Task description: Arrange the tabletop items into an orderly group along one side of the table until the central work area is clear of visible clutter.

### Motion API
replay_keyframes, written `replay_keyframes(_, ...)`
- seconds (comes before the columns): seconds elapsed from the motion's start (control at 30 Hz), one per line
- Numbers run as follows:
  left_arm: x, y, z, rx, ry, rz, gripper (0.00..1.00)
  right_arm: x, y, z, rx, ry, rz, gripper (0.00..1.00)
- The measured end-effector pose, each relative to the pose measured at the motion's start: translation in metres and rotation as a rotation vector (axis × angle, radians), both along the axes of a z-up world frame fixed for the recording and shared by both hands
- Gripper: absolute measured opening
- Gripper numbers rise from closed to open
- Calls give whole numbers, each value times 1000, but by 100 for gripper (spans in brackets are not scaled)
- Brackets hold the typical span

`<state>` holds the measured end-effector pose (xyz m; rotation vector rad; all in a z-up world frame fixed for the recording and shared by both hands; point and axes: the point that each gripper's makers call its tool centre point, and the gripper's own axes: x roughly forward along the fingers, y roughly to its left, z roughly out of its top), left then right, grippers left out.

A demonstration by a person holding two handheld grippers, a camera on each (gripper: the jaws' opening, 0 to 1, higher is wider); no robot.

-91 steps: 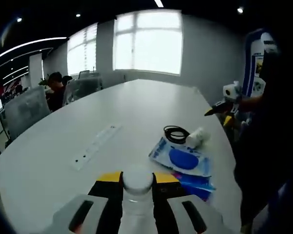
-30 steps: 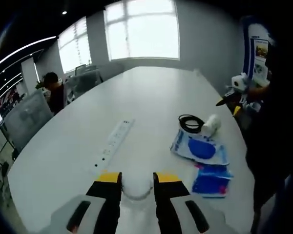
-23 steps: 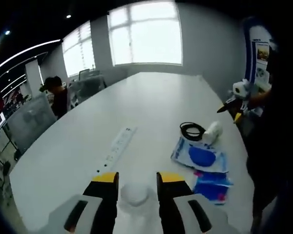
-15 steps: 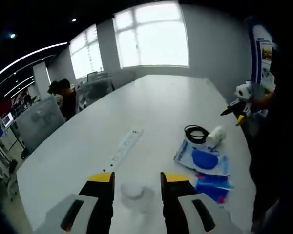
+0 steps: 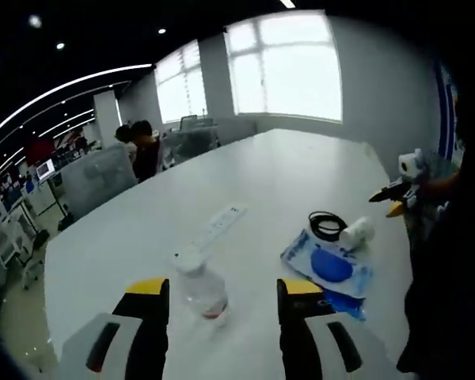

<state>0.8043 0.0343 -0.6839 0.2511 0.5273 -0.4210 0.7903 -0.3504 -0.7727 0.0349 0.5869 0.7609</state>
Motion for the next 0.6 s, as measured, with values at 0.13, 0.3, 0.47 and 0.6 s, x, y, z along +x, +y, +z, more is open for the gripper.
replay_keyframes(0.13,-16,-6,-2,-30,-4,56,62,0,1,-1,7,-2,4,56)
replay_keyframes(0.3,-33,-11,-5,-41,-38,115,74,-1,0,-8,16,11,-7,51)
replay_keyframes(0.47,-55,-25,-15,-45,-43,169,84,-2,1,-18,27,36,-13,45)
replay_keyframes(0.6,-71,-45,-23,-113,-34,189,91,-2,1,-26,50,65,-30,42)
